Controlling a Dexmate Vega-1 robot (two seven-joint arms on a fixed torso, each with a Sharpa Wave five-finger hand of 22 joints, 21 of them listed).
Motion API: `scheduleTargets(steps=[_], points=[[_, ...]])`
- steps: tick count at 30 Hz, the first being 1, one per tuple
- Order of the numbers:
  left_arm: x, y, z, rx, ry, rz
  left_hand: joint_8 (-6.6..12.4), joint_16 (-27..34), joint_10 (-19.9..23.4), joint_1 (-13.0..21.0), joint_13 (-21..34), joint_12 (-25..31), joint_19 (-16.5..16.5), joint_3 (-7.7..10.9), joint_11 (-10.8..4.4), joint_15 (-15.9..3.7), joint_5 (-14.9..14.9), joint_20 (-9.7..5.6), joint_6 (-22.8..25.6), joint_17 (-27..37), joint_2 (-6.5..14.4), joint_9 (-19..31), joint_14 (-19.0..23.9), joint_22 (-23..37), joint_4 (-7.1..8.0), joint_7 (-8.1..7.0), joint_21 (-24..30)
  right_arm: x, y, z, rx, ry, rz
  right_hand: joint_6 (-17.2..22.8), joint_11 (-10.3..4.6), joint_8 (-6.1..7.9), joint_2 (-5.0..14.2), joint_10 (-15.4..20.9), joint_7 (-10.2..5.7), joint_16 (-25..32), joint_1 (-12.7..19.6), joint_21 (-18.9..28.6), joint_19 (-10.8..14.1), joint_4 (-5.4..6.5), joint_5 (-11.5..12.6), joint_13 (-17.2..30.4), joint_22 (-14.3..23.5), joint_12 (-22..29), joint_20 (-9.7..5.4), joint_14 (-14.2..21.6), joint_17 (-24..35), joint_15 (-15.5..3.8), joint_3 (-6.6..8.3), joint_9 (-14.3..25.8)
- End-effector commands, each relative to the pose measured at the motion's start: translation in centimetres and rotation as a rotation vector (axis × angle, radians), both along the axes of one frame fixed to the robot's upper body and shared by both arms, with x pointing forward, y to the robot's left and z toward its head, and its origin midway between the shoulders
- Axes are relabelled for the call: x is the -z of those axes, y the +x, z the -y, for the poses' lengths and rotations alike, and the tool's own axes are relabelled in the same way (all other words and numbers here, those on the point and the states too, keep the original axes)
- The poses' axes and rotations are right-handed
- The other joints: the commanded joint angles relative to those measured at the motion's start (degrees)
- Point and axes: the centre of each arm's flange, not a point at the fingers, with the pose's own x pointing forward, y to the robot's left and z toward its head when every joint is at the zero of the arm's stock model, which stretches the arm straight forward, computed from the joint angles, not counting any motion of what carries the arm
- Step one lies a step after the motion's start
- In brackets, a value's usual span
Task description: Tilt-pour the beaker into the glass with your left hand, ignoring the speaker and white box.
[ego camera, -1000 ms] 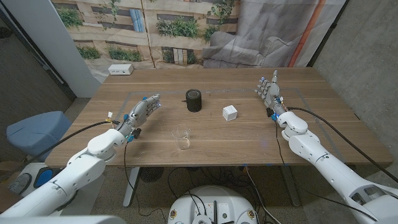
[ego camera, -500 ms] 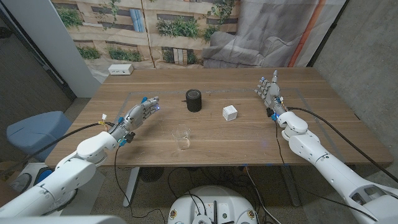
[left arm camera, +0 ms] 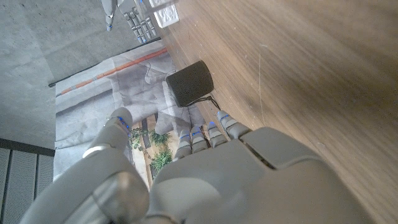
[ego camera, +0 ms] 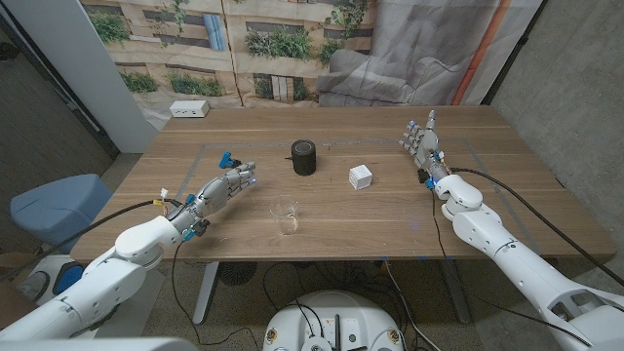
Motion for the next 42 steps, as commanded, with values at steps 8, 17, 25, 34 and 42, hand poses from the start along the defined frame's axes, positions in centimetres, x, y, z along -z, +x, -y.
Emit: scheduleTargets(steps=[8,17,25,34,42], points=[[1.8,-1.3,-1.1,0.083,0.103,0.024,0.03,0.0,-1.8,2.2,0.3,-0.1,-1.4,0.48,-0.18,-0.84,0.5,-2.76,-2.0,0.2,-1.5,0.1,-1.5,0.1,-0.22,0.09,-0.2,0.0,0.0,0.0,0.0,0.0,0.0,-0.3,0.16,0.31,4.99,-0.5,-0.04,0.2,0.1,0.4,0.1,-0.02,0.3,0.3,0.3,0.4,0.37,-0.3,0.3,-1.12,-0.4,0.1],[1.9,-1.1,-1.6,0.125,0.174,0.021,-0.08,0.0,-5.0,5.5,0.4,-0.3,-3.5,0.76,-0.05,-0.56,0.4,-3.21,-5.6,0.3,-4.3,0.1,-4.1,0.1,-0.09,0.23,-0.2,0.0,0.0,0.0,0.0,0.0,0.0,-0.3,0.16,0.31,4.99,-0.5,-0.04,0.2,0.1,0.4,0.1,-0.02,0.3,0.3,0.3,0.4,0.37,-0.3,0.3,-1.12,-0.4,0.1],[1.9,-1.1,-1.3,0.167,0.228,0.031,-0.09,0.1,-7.4,8.2,0.4,-0.2,-7.4,0.92,0.46,0.17,-0.2,-3.09,-8.6,0.3,-6.4,0.1,-6.5,0.1,0.05,1.04,-0.6,0.0,0.0,0.0,0.0,0.0,0.0,-0.3,0.16,0.31,4.99,-0.5,-0.04,0.2,0.1,0.4,0.1,-0.02,0.3,0.3,0.3,0.4,0.37,-0.3,0.3,-1.12,-0.4,0.1],[1.8,-1.3,-0.6,0.193,0.297,0.059,-0.18,0.0,-11.2,10.8,0.3,-0.4,-11.2,1.13,1.85,1.08,-0.7,-2.97,-12.5,0.3,-8.1,0.1,-9.9,0.1,0.2,2.14,-0.5,0.0,0.0,0.0,0.0,0.0,0.0,-0.3,0.16,0.31,4.99,-0.5,-0.04,0.2,0.1,0.4,0.1,-0.02,0.3,0.3,0.3,0.4,0.37,-0.3,0.3,-1.12,-0.4,0.1],[1.6,-1.6,0.2,0.196,0.345,0.105,-0.55,-0.2,-17.0,13.6,0.3,-0.6,-16.7,1.22,4.21,2.85,-0.6,-2.31,-18.7,0.3,-9.4,0.2,-15.1,0.2,0.39,3.39,-0.5,0.0,0.0,0.0,0.0,0.0,0.0,-0.3,0.16,0.31,4.99,-0.5,-0.04,0.2,0.1,0.4,0.1,-0.02,0.3,0.3,0.3,0.4,0.37,-0.3,0.3,-1.12,-0.4,0.1]])
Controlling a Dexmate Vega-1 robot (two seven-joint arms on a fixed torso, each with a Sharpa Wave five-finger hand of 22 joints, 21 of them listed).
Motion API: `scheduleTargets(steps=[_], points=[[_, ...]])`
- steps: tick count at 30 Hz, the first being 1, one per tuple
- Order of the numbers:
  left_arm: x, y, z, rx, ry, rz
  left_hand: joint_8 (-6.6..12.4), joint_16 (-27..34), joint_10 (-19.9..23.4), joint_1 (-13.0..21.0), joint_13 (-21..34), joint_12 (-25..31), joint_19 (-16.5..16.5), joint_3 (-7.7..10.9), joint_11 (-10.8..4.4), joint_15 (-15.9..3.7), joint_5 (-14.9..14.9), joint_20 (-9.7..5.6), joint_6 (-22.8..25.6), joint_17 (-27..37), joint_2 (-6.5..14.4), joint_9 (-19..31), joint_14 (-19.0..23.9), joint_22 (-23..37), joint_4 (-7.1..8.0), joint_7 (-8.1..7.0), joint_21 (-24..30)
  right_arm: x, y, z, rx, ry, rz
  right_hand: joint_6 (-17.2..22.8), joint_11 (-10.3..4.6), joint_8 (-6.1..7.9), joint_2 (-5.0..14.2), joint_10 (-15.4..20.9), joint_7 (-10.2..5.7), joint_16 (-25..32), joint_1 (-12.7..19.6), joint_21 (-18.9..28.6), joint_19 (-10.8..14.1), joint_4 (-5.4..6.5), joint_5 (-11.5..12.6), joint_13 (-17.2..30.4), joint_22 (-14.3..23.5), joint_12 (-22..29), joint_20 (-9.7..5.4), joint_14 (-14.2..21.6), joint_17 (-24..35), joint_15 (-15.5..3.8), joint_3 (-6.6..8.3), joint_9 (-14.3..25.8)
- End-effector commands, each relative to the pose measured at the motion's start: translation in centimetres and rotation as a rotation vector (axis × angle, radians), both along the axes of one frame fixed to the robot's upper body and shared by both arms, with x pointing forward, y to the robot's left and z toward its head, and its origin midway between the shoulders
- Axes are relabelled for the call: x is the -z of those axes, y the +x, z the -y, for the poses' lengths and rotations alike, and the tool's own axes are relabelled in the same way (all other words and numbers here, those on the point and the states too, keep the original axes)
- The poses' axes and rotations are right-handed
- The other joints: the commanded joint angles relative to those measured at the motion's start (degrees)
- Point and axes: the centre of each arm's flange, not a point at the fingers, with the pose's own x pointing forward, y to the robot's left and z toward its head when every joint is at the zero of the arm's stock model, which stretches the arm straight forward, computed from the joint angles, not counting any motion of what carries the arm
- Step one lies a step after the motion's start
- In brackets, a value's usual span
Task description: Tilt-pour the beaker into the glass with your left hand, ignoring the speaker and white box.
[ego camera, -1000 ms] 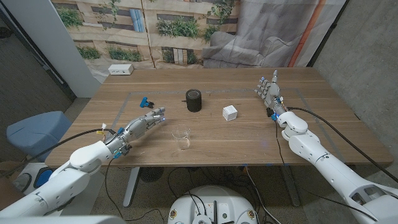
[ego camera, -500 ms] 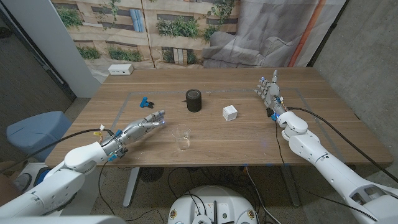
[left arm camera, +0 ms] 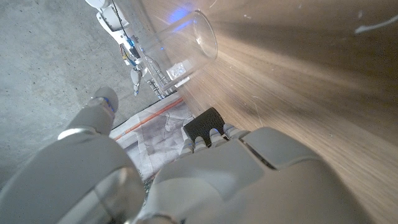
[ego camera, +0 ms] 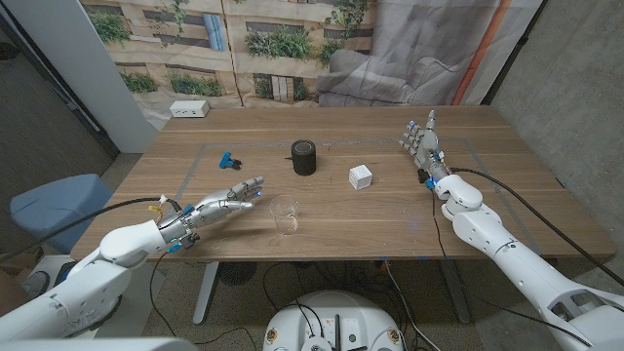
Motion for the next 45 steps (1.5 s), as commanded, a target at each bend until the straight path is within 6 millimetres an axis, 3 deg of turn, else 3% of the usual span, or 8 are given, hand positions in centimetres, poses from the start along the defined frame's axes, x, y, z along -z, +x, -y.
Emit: scheduleTargets(steps=[1,16,23,26,35,45], points=[[-0.1,-0.2,1.0,0.027,0.081,0.047,-0.23,-0.1,-8.5,1.7,0.0,-0.3,-4.8,0.34,1.59,1.35,-0.1,-2.48,-9.9,0.3,-0.3,0.2,-9.0,0.2,0.02,1.09,0.0,0.0,0.0,0.0,0.0,0.0,0.0,-0.3,0.16,0.31,4.99,-0.5,-0.04,0.2,0.1,0.4,0.1,-0.02,0.3,0.3,0.3,0.4,0.37,-0.3,0.3,-1.12,-0.4,0.1],[0.5,-0.3,2.4,0.021,0.127,0.113,-0.46,-0.2,-17.5,4.4,0.0,-0.3,-14.4,0.14,4.17,3.85,-0.1,-1.51,-20.8,0.4,-0.7,0.2,-17.2,0.3,0.3,2.35,-0.2,0.0,0.0,0.0,0.0,0.0,0.0,-0.3,0.16,0.31,4.99,-0.5,-0.04,0.2,0.1,0.4,0.1,-0.02,0.3,0.3,0.3,0.4,0.37,-0.3,0.3,-1.12,-0.4,0.1],[1.0,-0.4,2.8,0.005,0.112,0.132,-0.14,-0.2,-20.3,4.9,0.0,-0.2,-17.4,0.0,4.62,4.87,-0.1,-0.64,-23.3,0.4,-0.6,0.2,-20.2,0.3,0.39,2.5,-0.1,0.0,0.0,0.0,0.0,0.0,0.0,-0.3,0.16,0.31,4.99,-0.5,-0.04,0.2,0.1,0.4,0.1,-0.02,0.3,0.3,0.3,0.4,0.37,-0.3,0.3,-1.12,-0.4,0.1],[1.5,-0.4,3.0,-0.009,0.087,0.136,0.39,0.2,-19.6,5.0,0.0,0.3,-17.2,-0.05,4.68,4.95,-0.1,-0.12,-22.5,0.4,-0.6,0.2,-20.0,0.3,0.4,3.24,0.3,0.0,0.0,0.0,0.0,0.0,0.0,-0.3,0.16,0.31,4.99,-0.5,-0.04,0.2,0.1,0.4,0.1,-0.02,0.3,0.3,0.3,0.4,0.37,-0.3,0.3,-1.12,-0.4,0.1],[2.8,0.0,3.8,-0.005,0.075,0.168,1.54,1.2,-17.0,5.4,0.0,1.3,-15.5,-0.3,3.7,3.86,-0.1,0.3,-20.1,0.4,-0.8,0.2,-16.9,0.3,0.37,3.18,1.1,0.0,0.0,0.0,0.0,0.0,0.0,-0.3,0.16,0.31,4.99,-0.5,-0.04,0.2,0.1,0.4,0.1,-0.02,0.3,0.3,0.3,0.4,0.37,-0.3,0.3,-1.12,-0.4,0.1],[3.1,0.2,4.4,-0.031,0.084,0.189,2.38,1.5,-15.1,5.8,-0.1,1.7,-14.7,-0.47,3.73,3.31,0.0,1.24,-17.7,0.3,-0.9,0.2,-14.9,0.3,0.34,3.05,1.2,0.0,0.0,0.0,0.0,0.0,0.0,-0.3,0.16,0.31,4.99,-0.5,-0.04,0.2,0.1,0.4,0.1,-0.02,0.3,0.3,0.3,0.4,0.37,-0.3,0.3,-1.12,-0.4,0.1]])
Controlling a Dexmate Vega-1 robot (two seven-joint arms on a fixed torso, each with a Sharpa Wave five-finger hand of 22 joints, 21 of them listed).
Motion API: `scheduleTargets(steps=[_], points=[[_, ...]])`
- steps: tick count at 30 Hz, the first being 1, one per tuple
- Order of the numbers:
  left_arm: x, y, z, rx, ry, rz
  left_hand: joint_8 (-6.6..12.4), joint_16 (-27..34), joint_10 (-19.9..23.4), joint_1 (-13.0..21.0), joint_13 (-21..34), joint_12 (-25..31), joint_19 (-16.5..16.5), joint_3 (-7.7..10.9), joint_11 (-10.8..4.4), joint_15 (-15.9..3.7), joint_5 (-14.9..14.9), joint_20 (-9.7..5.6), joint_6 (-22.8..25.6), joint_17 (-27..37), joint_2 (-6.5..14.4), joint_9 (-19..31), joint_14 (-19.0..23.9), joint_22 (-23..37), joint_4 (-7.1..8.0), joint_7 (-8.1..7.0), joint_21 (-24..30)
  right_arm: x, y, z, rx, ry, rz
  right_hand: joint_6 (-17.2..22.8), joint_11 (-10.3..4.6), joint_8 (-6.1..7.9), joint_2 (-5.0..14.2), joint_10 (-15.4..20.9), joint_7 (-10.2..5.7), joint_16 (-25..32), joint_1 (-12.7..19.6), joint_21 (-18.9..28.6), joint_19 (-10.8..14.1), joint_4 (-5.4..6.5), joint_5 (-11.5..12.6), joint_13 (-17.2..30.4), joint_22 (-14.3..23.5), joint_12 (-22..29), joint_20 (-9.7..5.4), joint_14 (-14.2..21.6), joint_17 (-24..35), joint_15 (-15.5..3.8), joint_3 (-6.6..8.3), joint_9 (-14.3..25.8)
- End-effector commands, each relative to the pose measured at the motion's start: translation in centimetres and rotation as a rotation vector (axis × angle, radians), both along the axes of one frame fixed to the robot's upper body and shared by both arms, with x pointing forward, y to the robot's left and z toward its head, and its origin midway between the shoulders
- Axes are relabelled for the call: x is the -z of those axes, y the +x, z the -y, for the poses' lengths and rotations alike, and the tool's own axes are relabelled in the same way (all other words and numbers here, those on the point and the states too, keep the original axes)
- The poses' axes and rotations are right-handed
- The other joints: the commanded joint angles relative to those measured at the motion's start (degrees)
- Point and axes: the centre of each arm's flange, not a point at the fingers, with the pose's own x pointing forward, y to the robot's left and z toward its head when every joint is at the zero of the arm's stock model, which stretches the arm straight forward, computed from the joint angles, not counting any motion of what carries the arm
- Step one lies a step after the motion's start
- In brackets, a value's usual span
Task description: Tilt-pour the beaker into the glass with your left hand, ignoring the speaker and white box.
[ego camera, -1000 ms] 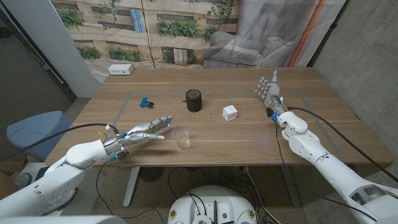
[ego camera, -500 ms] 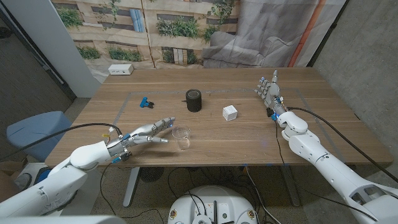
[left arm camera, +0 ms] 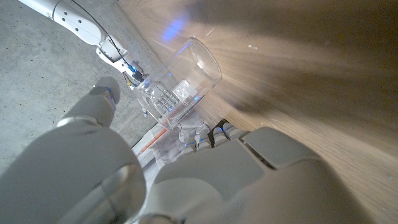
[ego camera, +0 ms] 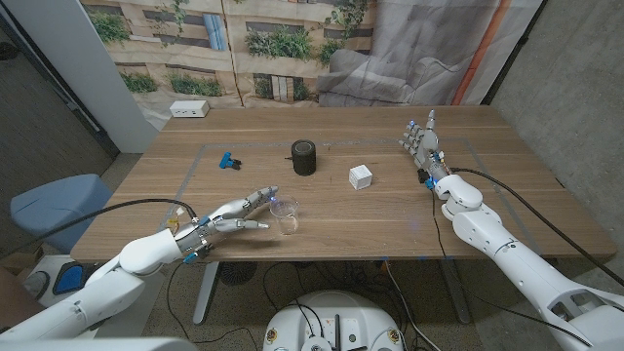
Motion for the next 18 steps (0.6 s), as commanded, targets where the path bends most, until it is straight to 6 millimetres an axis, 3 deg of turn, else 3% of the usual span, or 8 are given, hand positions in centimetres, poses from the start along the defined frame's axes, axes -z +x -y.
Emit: scheduleTargets(steps=[1,18], points=[[0.7,0.2,0.9,-0.022,-0.004,0.029,0.54,0.4,-15.0,0.9,0.1,0.4,-14.3,-0.11,-0.44,-0.42,0.0,0.85,-17.6,0.1,0.1,0.2,-15.1,0.2,-0.01,0.01,0.3,0.0,0.0,0.0,0.0,0.0,0.0,-0.3,0.16,0.31,4.99,-0.5,-0.04,0.2,0.1,0.4,0.1,-0.02,0.3,0.3,0.3,0.4,0.37,-0.3,0.3,-1.12,-0.4,0.1],[1.4,0.1,2.5,-0.048,0.014,0.053,2.47,1.0,-7.7,2.6,0.0,1.2,-9.2,-0.67,-2.43,-2.8,0.0,1.17,-10.5,0.0,-0.5,0.1,-7.4,0.2,-0.15,-1.02,0.8,0.0,0.0,0.0,0.0,0.0,0.0,-0.3,0.16,0.31,4.99,-0.5,-0.04,0.2,0.1,0.4,0.1,-0.02,0.3,0.3,0.3,0.4,0.37,-0.3,0.3,-1.12,-0.4,0.1]])
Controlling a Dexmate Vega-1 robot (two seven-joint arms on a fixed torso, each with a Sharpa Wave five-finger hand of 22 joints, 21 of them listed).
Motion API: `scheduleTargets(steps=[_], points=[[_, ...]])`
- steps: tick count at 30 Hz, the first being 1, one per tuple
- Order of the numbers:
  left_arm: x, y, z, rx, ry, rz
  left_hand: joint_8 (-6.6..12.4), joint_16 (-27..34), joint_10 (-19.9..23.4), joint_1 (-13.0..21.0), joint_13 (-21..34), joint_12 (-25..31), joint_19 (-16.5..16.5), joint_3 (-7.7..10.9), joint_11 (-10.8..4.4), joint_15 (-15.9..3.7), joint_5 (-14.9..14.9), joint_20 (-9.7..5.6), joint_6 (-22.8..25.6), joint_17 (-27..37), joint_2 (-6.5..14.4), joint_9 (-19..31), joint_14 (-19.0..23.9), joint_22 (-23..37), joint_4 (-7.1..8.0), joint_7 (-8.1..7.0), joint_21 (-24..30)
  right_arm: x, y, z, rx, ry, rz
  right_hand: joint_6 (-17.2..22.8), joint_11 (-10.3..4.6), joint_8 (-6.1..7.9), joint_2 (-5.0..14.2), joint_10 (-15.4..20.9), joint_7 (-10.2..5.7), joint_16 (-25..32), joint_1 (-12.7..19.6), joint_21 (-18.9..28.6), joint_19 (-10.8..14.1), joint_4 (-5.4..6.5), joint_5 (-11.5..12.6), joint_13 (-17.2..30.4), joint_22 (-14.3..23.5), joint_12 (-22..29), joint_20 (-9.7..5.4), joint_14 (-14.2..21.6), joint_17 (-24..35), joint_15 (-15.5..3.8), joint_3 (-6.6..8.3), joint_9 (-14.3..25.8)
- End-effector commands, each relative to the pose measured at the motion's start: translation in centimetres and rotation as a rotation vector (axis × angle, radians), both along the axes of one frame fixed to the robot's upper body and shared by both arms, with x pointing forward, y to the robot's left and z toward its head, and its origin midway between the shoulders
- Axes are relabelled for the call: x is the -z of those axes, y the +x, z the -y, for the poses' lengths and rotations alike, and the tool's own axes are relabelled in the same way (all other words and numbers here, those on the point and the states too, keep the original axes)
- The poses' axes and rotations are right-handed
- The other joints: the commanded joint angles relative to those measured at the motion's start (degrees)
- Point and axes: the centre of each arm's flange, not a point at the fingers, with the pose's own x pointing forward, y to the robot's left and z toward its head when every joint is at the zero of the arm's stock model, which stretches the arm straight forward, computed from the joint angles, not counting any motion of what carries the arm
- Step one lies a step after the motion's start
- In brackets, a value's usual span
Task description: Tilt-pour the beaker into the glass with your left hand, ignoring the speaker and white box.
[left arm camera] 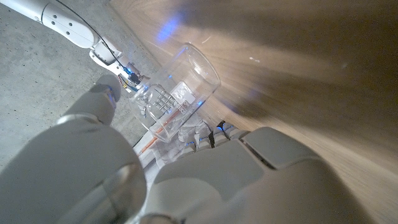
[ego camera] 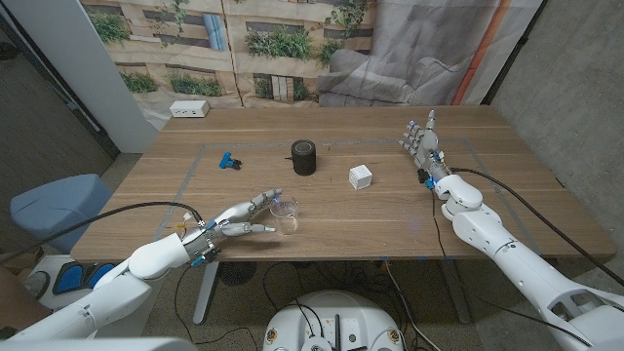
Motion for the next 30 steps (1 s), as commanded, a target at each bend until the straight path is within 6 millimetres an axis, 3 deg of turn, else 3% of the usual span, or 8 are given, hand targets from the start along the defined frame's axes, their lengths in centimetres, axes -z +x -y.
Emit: scheduleTargets(steps=[1,16,17,20,30], points=[[0.6,-0.1,1.2,-0.026,0.008,0.023,0.8,0.6,-7.3,1.1,0.0,0.4,-9.3,-0.53,-0.86,-0.85,0.0,0.26,-10.1,0.2,-0.1,0.2,-6.8,0.2,0.03,-0.49,0.4,0.0,0.0,0.0,0.0,0.0,0.0,-0.3,0.16,0.31,4.99,-0.5,-0.04,0.2,0.1,0.4,0.1,-0.02,0.3,0.3,0.3,0.4,0.37,-0.3,0.3,-1.12,-0.4,0.1],[0.7,0.4,2.4,-0.054,-0.056,0.008,2.22,0.7,-2.3,2.9,0.2,0.7,-6.2,-0.8,-1.53,-1.86,-0.2,0.5,-5.0,0.3,-0.2,0.3,-1.8,0.1,-0.03,-0.15,0.3,0.0,0.0,0.0,0.0,0.0,0.0,-0.3,0.16,0.31,4.99,-0.5,-0.04,0.2,0.1,0.4,0.1,-0.02,0.3,0.3,0.3,0.4,0.37,-0.3,0.3,-1.12,-0.4,0.1],[0.7,0.4,2.5,-0.057,-0.061,0.009,2.25,0.7,-1.5,3.2,0.2,0.8,-5.9,-0.8,-2.19,-1.96,-0.2,0.5,-4.8,0.3,-0.2,0.3,-1.3,0.1,-0.04,-0.19,0.3,0.0,0.0,0.0,0.0,0.0,0.0,-0.3,0.16,0.31,4.99,-0.5,-0.04,0.2,0.1,0.4,0.1,-0.02,0.3,0.3,0.3,0.4,0.37,-0.3,0.3,-1.12,-0.4,0.1],[0.8,0.6,2.6,-0.064,-0.076,0.0,2.84,0.6,0.5,4.0,0.3,1.1,-4.9,-0.8,-1.3,-1.92,-0.2,0.41,-3.1,0.3,-0.1,0.4,0.1,0.1,-0.07,0.22,0.3,0.0,0.0,0.0,0.0,0.0,0.0,-0.3,0.16,0.31,4.99,-0.5,-0.04,0.2,0.1,0.4,0.1,-0.02,0.3,0.3,0.3,0.4,0.37,-0.3,0.3,-1.12,-0.4,0.1],[1.0,0.9,3.5,-0.066,-0.098,-0.006,5.18,1.6,8.1,7.4,0.9,2.3,0.0,-1.12,-1.77,-2.06,-0.2,-0.77,3.0,0.4,-0.3,0.8,8.9,0.1,-0.17,0.91,0.5,0.0,0.0,0.0,0.0,0.0,0.0,-0.3,0.16,0.31,4.99,-0.5,-0.04,0.2,0.1,0.4,0.1,-0.02,0.3,0.3,0.3,0.4,0.37,-0.3,0.3,-1.12,-0.4,0.1]])
